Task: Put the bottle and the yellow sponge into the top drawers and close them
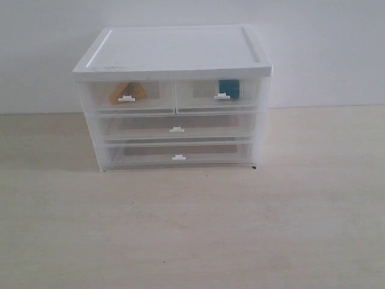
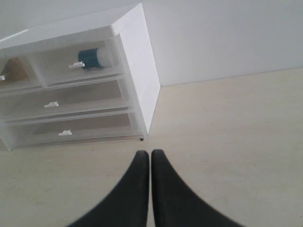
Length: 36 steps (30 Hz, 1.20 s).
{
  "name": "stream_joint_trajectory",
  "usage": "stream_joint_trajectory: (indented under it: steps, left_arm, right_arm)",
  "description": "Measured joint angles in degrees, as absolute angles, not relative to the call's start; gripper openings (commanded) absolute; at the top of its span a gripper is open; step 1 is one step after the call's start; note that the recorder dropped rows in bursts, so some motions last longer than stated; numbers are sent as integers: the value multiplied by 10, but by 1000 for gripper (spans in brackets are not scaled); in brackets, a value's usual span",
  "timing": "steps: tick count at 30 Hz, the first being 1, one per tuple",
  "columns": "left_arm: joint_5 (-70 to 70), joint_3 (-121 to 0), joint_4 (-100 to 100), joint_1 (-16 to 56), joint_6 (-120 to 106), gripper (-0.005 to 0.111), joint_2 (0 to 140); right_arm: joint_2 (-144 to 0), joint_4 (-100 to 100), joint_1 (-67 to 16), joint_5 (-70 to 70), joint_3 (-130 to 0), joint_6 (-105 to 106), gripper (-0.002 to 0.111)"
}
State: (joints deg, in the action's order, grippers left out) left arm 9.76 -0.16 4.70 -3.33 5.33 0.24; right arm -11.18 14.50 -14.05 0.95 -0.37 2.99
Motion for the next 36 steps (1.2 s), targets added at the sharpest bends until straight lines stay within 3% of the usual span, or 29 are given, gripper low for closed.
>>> stream_joint_trajectory:
  steps: [6, 36]
  left_arm:
    - [167, -2, 39, -33, 53, 4, 1]
    - [176, -2, 26, -33, -18, 4, 1]
  right_arm:
    - [-112, 145, -141, 9, -4, 30, 0]
    - [-112, 145, -141, 9, -4, 30, 0]
